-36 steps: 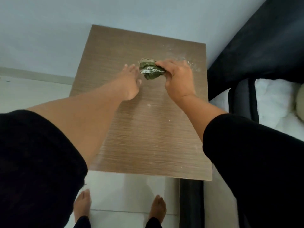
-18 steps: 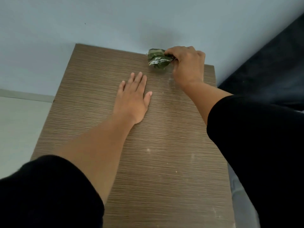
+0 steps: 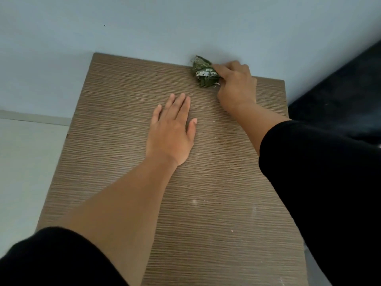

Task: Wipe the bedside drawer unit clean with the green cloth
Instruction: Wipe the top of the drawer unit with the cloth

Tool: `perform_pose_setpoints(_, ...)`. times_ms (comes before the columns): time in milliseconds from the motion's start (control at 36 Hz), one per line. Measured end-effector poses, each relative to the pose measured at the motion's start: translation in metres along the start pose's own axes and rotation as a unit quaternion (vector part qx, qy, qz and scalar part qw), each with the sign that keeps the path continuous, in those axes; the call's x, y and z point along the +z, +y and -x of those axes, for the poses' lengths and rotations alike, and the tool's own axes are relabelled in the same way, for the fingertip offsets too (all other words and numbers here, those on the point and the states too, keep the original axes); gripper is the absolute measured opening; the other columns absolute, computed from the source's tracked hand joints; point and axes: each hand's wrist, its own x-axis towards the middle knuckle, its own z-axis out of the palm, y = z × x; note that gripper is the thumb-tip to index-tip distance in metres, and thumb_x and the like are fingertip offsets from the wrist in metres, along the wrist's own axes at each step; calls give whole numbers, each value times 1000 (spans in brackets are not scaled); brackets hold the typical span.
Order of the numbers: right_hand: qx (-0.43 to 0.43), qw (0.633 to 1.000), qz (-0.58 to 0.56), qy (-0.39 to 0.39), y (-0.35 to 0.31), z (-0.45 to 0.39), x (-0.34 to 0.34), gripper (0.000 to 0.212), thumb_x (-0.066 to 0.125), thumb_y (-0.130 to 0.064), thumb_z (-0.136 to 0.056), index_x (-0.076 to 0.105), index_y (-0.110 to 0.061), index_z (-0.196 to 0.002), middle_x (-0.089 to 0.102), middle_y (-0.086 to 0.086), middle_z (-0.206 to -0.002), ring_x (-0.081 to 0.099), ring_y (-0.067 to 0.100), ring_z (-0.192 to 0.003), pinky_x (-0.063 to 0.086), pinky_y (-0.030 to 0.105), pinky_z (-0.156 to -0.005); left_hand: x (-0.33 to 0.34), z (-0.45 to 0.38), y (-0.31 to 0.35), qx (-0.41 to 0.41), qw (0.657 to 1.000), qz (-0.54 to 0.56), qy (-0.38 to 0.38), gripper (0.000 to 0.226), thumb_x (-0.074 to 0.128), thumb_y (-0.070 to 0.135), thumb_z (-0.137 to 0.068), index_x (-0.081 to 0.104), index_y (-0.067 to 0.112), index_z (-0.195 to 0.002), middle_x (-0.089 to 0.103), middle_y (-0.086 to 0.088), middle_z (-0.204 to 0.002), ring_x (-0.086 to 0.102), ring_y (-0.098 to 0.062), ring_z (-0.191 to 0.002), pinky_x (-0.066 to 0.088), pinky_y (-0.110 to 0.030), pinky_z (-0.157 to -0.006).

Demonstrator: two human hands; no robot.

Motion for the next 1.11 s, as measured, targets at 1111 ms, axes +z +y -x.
perform_pose_setpoints(1111,22,997,-58,-46,-30,170,-1,46,49,-8,-93,53,-37,-128,50,-4,-113,40,19,-111,31,33,-90,-21,78,-10,-52,998,-31,2,48,30,28,-101,29,15,-147,28,-1,-154,17,-20,-144,22,-40,-111)
